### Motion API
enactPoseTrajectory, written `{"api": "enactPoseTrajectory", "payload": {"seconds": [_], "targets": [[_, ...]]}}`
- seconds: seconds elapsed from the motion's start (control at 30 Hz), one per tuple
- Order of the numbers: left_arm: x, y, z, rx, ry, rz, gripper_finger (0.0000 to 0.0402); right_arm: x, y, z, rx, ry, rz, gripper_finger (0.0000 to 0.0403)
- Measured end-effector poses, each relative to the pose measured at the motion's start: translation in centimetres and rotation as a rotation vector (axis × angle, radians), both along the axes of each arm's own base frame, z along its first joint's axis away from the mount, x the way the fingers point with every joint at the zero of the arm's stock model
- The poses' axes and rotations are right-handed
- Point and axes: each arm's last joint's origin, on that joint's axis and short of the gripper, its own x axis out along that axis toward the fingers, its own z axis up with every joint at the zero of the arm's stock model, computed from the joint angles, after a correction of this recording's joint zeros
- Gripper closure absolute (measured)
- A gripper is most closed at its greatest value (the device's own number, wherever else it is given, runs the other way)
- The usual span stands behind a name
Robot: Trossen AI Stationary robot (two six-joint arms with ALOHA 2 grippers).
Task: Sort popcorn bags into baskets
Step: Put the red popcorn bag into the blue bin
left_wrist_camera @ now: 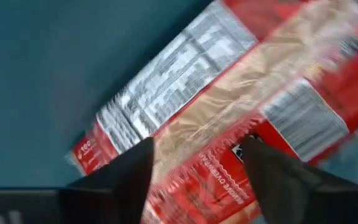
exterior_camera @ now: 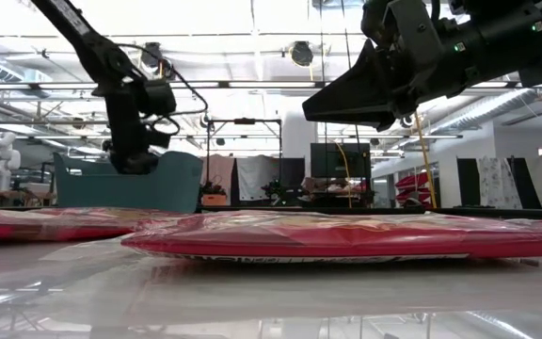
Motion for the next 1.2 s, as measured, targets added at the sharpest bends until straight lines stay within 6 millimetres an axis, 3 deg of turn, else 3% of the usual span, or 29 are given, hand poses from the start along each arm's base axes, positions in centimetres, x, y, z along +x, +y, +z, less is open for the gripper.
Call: {"api": "enactPoseTrajectory", "payload": {"seconds": [0.17,0.37,0.5,0.67,0.77,0.9,1.2], "targets": [[0.2,1.0,-1.3,-0.08,0.004,0.002,0.0098,0.0,0.0,0.0,-0.005,0.001,0.002,0.0291],[0.3,1.3,-2.4,-0.15,-0.007,-0.065,0.0127,0.0,-0.1,0.0,-0.006,0.001,0.0,0.0291],[0.4,1.4,-2.7,-0.167,-0.015,-0.091,0.0207,0.1,-0.2,0.1,-0.01,-0.005,-0.005,0.0291],[0.5,1.4,-2.7,-0.18,-0.032,-0.122,0.0368,0.1,-0.2,0.1,-0.01,-0.005,-0.004,0.0291],[0.5,1.3,-2.6,-0.172,-0.038,-0.109,0.0389,0.1,-0.2,0.1,-0.001,-0.006,-0.005,0.0291],[0.2,0.4,-0.8,-0.133,-0.078,-0.076,0.0398,0.1,-0.2,0.1,0.026,-0.01,-0.013,0.0291],[-1.5,-2.5,6.5,0.096,-0.252,-0.063,0.04,0.1,-0.2,0.2,0.049,-0.028,-0.023,0.0291]]}}
